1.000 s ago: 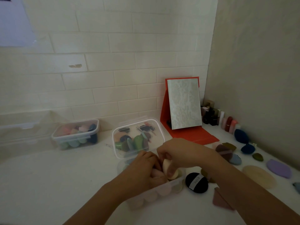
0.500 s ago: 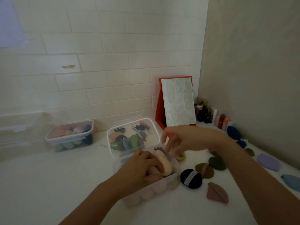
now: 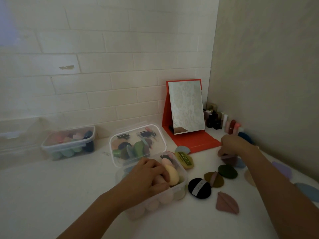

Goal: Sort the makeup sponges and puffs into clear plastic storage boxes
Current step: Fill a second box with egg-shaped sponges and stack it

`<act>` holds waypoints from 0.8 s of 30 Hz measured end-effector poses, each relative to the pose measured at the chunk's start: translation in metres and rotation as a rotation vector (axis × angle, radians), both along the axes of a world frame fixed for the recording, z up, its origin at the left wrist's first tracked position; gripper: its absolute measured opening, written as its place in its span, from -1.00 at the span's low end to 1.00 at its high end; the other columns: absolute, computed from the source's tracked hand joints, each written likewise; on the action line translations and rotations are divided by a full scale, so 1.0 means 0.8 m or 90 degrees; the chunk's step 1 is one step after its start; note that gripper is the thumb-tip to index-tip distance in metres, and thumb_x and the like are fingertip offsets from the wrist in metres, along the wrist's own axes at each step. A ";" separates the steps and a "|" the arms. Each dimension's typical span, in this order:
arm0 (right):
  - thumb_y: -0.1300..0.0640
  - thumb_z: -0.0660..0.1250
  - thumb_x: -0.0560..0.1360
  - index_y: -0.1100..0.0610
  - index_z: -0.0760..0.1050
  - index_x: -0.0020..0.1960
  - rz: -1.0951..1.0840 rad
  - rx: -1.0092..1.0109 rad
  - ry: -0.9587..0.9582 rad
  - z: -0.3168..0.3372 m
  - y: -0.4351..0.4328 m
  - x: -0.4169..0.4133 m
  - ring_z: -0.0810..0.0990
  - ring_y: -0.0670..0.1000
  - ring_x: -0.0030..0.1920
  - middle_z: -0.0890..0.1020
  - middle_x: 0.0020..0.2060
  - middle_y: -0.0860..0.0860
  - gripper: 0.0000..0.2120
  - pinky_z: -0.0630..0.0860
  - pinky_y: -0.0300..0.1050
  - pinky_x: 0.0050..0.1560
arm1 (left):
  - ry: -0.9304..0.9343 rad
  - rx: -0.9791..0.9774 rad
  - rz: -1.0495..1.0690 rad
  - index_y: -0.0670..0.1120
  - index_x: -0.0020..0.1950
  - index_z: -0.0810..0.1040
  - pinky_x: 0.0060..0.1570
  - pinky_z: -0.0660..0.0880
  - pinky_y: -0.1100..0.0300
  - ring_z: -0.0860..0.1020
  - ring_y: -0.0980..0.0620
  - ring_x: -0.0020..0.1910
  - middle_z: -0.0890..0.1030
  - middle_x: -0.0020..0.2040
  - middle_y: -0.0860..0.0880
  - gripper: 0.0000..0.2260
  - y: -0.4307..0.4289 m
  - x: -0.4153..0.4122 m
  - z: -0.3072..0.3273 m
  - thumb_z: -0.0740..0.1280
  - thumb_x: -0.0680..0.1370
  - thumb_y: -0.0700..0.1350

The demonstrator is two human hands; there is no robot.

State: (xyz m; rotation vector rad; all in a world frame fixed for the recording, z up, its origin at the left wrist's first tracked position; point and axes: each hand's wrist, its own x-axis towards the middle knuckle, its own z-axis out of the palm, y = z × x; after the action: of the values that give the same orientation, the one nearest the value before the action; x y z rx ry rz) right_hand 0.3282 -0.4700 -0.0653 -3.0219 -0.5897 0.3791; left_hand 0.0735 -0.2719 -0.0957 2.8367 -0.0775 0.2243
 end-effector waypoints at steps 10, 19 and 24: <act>0.05 0.35 0.50 0.02 0.37 0.18 0.183 0.357 0.013 0.066 0.008 -0.058 0.54 -0.08 -0.09 0.50 -0.02 -0.08 -0.71 0.49 -0.24 -0.10 | -0.009 0.005 -0.001 0.20 0.08 0.47 0.14 0.20 0.34 0.21 0.20 0.12 0.32 0.06 0.28 -0.81 0.000 0.000 0.000 0.23 0.50 0.18; -0.03 0.42 0.42 -0.20 0.50 0.13 0.539 0.231 0.052 0.095 0.045 -0.181 0.49 -0.22 -0.03 0.51 -0.02 -0.28 -0.70 0.46 -0.29 -0.02 | -0.018 0.028 -0.008 0.20 0.16 0.46 0.10 0.15 0.40 0.21 0.17 0.15 0.34 0.13 0.23 -0.76 -0.003 -0.004 0.002 0.21 0.52 0.17; 0.00 0.41 0.44 -0.13 0.47 0.19 0.501 0.142 0.064 0.077 0.055 -0.198 0.52 -0.18 -0.03 0.55 0.04 -0.19 -0.66 0.52 -0.20 0.03 | -0.001 0.066 0.006 0.18 0.33 0.36 0.06 0.13 0.34 0.22 0.12 0.14 0.39 0.21 0.13 -0.55 -0.005 -0.004 0.004 0.11 0.48 0.29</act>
State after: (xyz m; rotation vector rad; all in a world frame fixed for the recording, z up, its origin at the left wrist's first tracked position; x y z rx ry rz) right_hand 0.1697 -0.4260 -0.0036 -2.4194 -1.6649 0.4362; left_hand 0.0707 -0.2756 -0.0929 2.9401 -0.0787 0.2318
